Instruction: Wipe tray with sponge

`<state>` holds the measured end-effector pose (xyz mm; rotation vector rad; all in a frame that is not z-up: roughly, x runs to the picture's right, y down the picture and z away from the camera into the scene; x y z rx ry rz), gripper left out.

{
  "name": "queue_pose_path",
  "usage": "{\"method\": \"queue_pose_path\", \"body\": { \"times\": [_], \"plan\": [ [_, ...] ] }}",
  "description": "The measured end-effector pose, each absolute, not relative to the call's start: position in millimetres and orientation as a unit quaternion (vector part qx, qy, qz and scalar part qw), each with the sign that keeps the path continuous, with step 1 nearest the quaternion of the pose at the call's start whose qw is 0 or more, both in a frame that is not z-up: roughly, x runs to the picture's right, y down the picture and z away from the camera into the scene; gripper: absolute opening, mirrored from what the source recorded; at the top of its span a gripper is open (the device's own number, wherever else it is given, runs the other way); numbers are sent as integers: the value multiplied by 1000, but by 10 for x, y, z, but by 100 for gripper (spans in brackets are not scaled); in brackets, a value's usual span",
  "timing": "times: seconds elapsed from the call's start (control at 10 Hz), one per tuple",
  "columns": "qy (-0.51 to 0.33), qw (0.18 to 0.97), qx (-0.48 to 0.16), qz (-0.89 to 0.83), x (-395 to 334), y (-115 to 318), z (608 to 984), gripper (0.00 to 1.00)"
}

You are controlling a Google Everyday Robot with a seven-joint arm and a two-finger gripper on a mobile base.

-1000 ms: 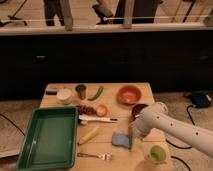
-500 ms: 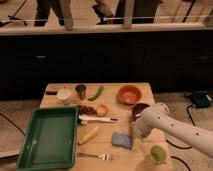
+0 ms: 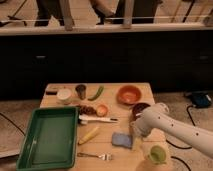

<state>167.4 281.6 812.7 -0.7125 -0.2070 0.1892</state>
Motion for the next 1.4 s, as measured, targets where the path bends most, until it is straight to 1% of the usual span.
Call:
{"method": "queue_pose_path", "body": {
  "times": [0.8,1.4],
  "plan": [
    [-114,926,-352,76,1604,2844,8022,80],
    [-124,930,-342,48,1409,2907,7950,80]
  ]
}}
